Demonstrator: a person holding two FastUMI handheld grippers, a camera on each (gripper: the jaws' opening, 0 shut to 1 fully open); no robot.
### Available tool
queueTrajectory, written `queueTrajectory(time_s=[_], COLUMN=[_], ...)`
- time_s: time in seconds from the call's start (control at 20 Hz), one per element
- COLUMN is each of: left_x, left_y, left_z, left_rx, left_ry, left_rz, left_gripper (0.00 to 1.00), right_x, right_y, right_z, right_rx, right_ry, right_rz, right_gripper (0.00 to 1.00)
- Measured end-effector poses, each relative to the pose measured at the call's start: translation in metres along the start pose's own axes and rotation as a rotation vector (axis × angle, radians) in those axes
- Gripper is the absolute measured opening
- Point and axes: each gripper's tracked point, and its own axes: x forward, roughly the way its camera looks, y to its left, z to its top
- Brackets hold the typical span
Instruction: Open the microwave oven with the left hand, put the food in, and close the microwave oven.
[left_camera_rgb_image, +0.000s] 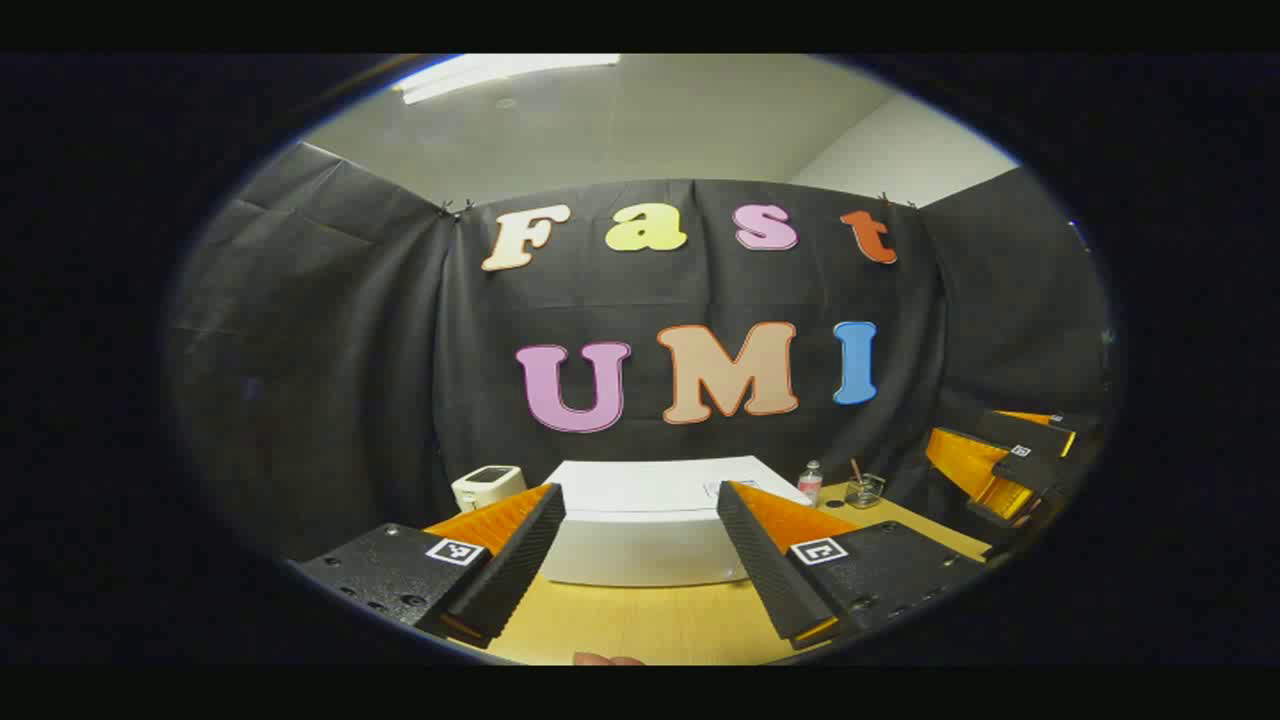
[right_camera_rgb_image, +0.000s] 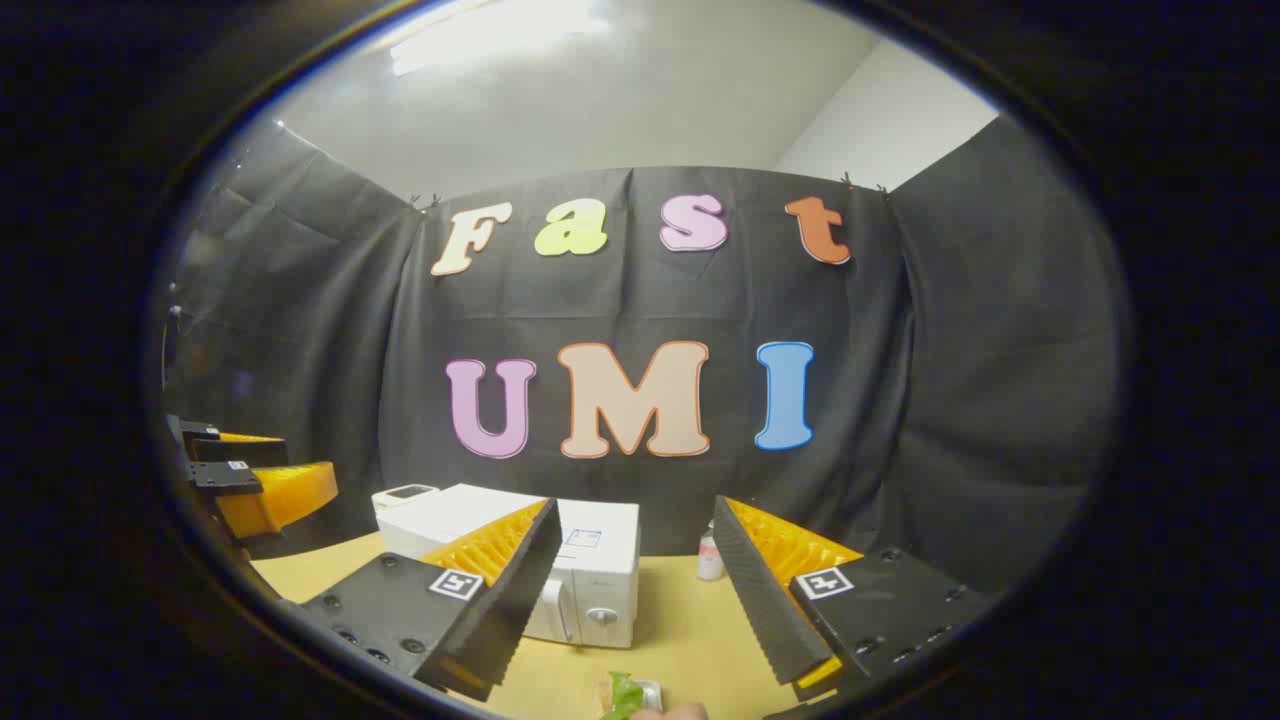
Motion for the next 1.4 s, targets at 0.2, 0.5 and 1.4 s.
queueTrajectory(time_s=[0.2,0.5,1.4], left_x=[0.004,0.012,0.029], left_y=[-0.004,-0.006,-0.007], left_z=[-0.001,-0.012,-0.025], left_rx=[-0.002,-0.018,-0.011], left_ry=[0.008,0.030,0.047], left_rz=[-0.010,-0.012,-0.010], left_gripper=[0.93,0.93,0.94], right_x=[0.003,0.003,0.007], right_y=[-0.004,-0.011,-0.008], right_z=[-0.002,-0.005,-0.012], right_rx=[0.001,0.003,0.013], right_ry=[0.005,0.014,0.020], right_rz=[0.000,-0.011,0.003], right_gripper=[0.96,0.96,0.96])
